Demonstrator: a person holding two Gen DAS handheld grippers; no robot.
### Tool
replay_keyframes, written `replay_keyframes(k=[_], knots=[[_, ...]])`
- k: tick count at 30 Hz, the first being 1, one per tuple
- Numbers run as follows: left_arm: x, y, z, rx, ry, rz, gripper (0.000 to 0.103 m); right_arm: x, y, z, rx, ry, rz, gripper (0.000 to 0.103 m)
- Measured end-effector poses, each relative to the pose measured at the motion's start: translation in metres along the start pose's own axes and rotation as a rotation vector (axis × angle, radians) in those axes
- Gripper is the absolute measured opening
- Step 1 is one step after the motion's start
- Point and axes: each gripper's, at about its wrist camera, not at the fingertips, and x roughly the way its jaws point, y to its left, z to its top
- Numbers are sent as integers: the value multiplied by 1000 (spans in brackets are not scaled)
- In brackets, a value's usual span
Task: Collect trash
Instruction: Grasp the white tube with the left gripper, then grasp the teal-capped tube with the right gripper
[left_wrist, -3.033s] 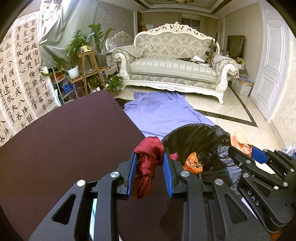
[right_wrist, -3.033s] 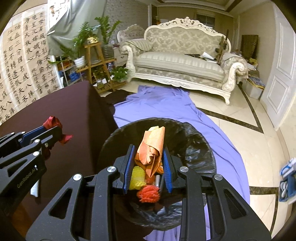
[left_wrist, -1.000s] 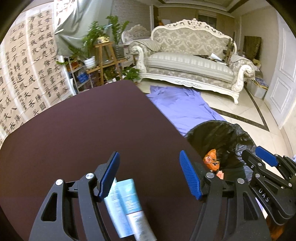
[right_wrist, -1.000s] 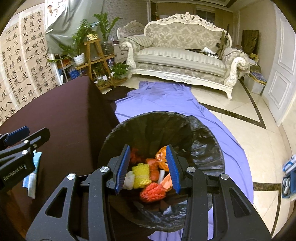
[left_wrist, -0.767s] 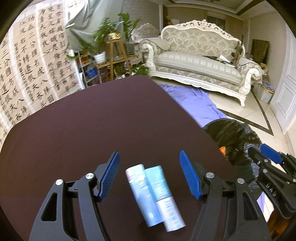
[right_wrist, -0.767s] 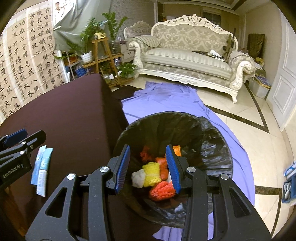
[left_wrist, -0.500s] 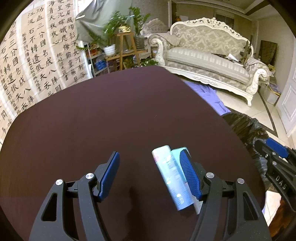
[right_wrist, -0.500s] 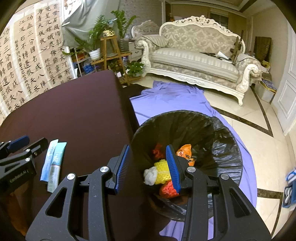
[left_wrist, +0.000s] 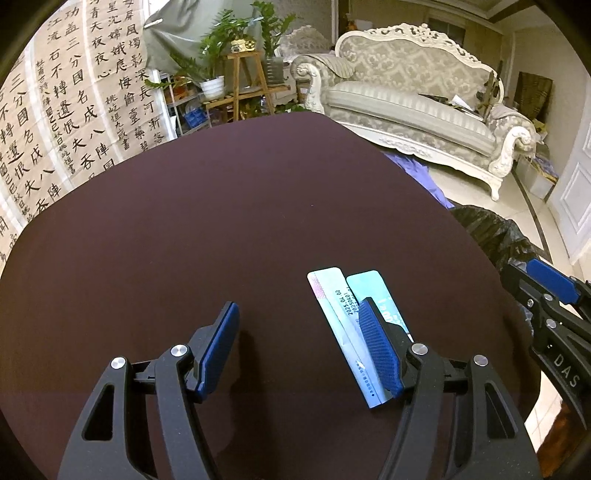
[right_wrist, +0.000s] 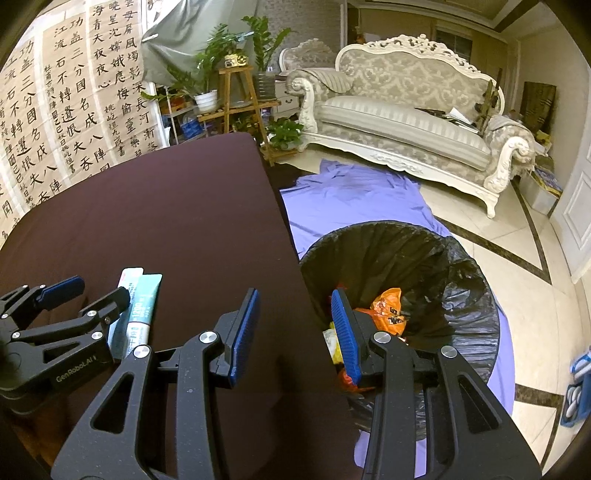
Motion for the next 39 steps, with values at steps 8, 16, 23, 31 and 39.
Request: replay_keyframes(k=[8,16,23,31,39], knots=[[-3,6,-4,3,10,2,65,1,8,-1,-13,5,14,40],[-1,-5,-6,16,23,-14,60,1,11,-1,-18,8,23,40],[-5,4,-12,25,5,5,26,0,16,-2,-25,6,32,40],[-10,17,-18,1,-2,9,20,0,39,-3,-61,20,75,40],[-18,46,-22,-58,-10,58,20,-1,73,-5,-114,33,133,40]])
